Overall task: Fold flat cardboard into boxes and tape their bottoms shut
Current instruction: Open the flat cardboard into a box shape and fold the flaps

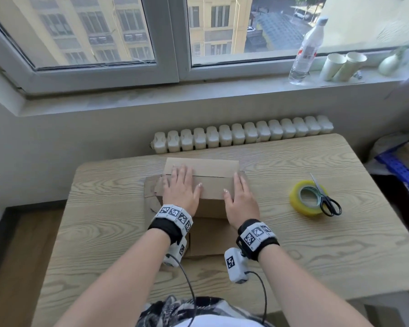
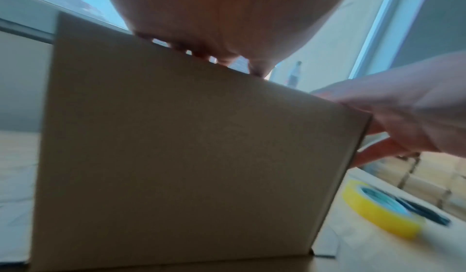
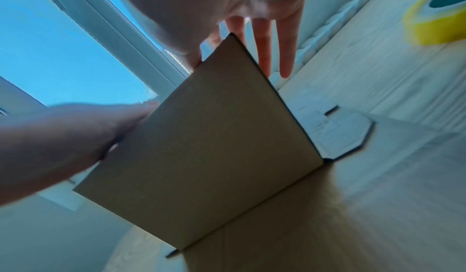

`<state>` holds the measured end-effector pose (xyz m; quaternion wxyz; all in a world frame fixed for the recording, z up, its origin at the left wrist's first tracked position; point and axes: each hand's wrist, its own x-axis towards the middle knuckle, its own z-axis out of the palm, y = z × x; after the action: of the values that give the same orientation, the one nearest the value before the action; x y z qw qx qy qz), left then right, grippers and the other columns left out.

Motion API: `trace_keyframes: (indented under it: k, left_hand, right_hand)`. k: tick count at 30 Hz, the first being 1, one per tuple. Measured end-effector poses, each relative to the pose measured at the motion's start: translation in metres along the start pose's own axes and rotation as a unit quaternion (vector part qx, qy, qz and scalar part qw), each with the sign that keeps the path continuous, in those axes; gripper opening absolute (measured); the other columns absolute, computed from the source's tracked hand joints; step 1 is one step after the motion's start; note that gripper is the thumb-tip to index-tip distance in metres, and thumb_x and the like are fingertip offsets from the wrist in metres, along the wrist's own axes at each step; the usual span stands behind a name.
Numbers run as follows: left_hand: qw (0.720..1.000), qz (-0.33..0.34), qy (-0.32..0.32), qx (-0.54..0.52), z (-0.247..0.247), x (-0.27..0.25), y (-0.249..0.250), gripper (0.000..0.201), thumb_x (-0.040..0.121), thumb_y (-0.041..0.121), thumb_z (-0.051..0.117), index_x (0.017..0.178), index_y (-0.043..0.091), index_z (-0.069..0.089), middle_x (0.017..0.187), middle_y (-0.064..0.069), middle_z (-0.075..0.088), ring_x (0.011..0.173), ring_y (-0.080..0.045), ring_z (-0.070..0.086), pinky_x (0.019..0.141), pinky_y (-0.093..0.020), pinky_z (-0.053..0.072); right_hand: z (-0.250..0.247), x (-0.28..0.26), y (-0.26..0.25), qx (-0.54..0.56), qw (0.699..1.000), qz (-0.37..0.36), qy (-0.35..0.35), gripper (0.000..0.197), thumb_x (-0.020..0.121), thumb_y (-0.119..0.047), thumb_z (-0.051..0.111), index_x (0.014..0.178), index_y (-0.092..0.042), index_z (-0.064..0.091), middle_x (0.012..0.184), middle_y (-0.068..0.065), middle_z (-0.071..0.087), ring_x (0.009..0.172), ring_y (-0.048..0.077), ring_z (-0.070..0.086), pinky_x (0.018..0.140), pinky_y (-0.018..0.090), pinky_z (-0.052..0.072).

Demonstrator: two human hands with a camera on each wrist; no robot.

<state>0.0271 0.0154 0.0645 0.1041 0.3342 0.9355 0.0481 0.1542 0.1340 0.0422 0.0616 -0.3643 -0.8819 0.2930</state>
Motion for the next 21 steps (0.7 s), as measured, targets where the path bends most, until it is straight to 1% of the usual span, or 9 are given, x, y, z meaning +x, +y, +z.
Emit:
trace_keyframes:
  k: [2,4,6,8,10,13,16,17,21]
  left_hand:
    - [0.998,0.037,-0.031,0.029,0.006,0.003,0.013,0.063,0.103,0.048,0.013,0.157,0.019,-0.003,0.165,0.001,-0.009,0.151,-0.02,-0.012,0.122,-0.05,-0.003]
    - [0.997,0.034,-0.049,0.04,0.009,0.005,0.023,0.064,0.103,0.05,0.009,0.156,0.019,-0.008,0.164,0.001,-0.015,0.15,-0.019,-0.016,0.121,-0.05,-0.006]
    - [0.997,0.031,-0.059,0.039,0.011,0.006,0.029,0.063,0.102,0.051,0.007,0.156,0.023,-0.012,0.163,0.001,-0.019,0.15,-0.02,-0.019,0.121,-0.05,-0.008]
    - [0.997,0.033,-0.064,0.035,0.014,0.007,0.029,0.061,0.102,0.051,0.007,0.154,0.028,-0.015,0.162,0.0,-0.021,0.149,-0.02,-0.021,0.121,-0.051,-0.008]
    - [0.997,0.032,-0.068,0.036,0.016,0.007,0.029,0.061,0.102,0.051,0.007,0.154,0.029,-0.016,0.162,0.0,-0.022,0.149,-0.021,-0.022,0.12,-0.051,-0.009]
    - [0.997,0.03,-0.062,0.042,0.016,0.007,0.032,0.062,0.103,0.05,0.01,0.156,0.025,-0.011,0.163,-0.002,-0.019,0.15,-0.021,-0.02,0.121,-0.05,-0.009]
    - [0.998,0.047,-0.034,0.028,0.012,0.014,0.042,0.063,0.103,0.049,0.014,0.156,0.018,0.001,0.165,-0.001,-0.013,0.15,-0.019,-0.017,0.121,-0.048,-0.01]
    - [0.998,0.059,-0.032,0.019,0.013,0.017,0.047,0.062,0.103,0.049,0.014,0.156,0.02,0.001,0.164,0.001,-0.014,0.15,-0.017,-0.018,0.121,-0.048,-0.01]
    - [0.994,0.082,-0.057,0.037,0.022,0.024,0.055,0.058,0.102,0.052,0.005,0.153,0.035,-0.016,0.162,0.008,-0.021,0.149,-0.017,-0.021,0.12,-0.052,-0.009]
  right_hand:
    - [0.003,-0.002,0.01,0.013,1.0,-0.004,-0.016,0.064,0.103,-0.044,0.034,0.158,-0.022,0.009,0.164,-0.001,0.01,0.148,0.02,0.02,0.118,0.039,0.027]
    - [0.003,0.0,0.016,-0.007,1.0,-0.012,-0.003,0.062,0.104,-0.043,0.031,0.158,-0.022,0.01,0.165,-0.003,0.003,0.149,0.019,0.015,0.12,0.04,0.023]
    - [0.002,0.003,0.016,-0.062,0.998,-0.02,0.017,0.059,0.104,-0.039,0.029,0.157,-0.023,0.01,0.165,-0.006,-0.003,0.151,0.019,0.005,0.121,0.043,0.016]
    - [0.004,0.007,0.015,-0.099,0.995,-0.029,0.008,0.057,0.104,-0.035,0.025,0.157,-0.026,0.008,0.164,-0.011,-0.005,0.151,0.02,-0.005,0.122,0.048,0.008]
    - [0.008,0.008,0.017,-0.105,0.994,-0.031,-0.009,0.056,0.104,-0.034,0.02,0.157,-0.028,0.004,0.163,-0.015,-0.007,0.151,0.019,-0.012,0.122,0.05,0.001]
    - [0.012,0.009,0.023,-0.106,0.994,-0.04,-0.013,0.057,0.102,-0.038,0.012,0.157,-0.028,0.004,0.163,-0.016,-0.006,0.151,0.017,-0.012,0.122,0.05,-0.002]
    - [0.011,0.009,0.027,-0.1,0.994,-0.049,-0.007,0.061,0.098,-0.042,0.006,0.157,-0.029,0.005,0.163,-0.016,-0.006,0.151,0.017,-0.01,0.122,0.05,-0.003]
    - [0.011,0.009,0.028,-0.1,0.994,-0.049,-0.01,0.062,0.097,-0.042,0.006,0.157,-0.029,0.004,0.163,-0.017,-0.007,0.151,0.017,-0.011,0.121,0.049,-0.004]
    - [0.009,0.009,0.027,-0.109,0.993,-0.05,-0.018,0.064,0.096,-0.044,0.003,0.157,-0.028,0.005,0.163,-0.016,-0.008,0.151,0.018,-0.009,0.122,0.048,-0.004]
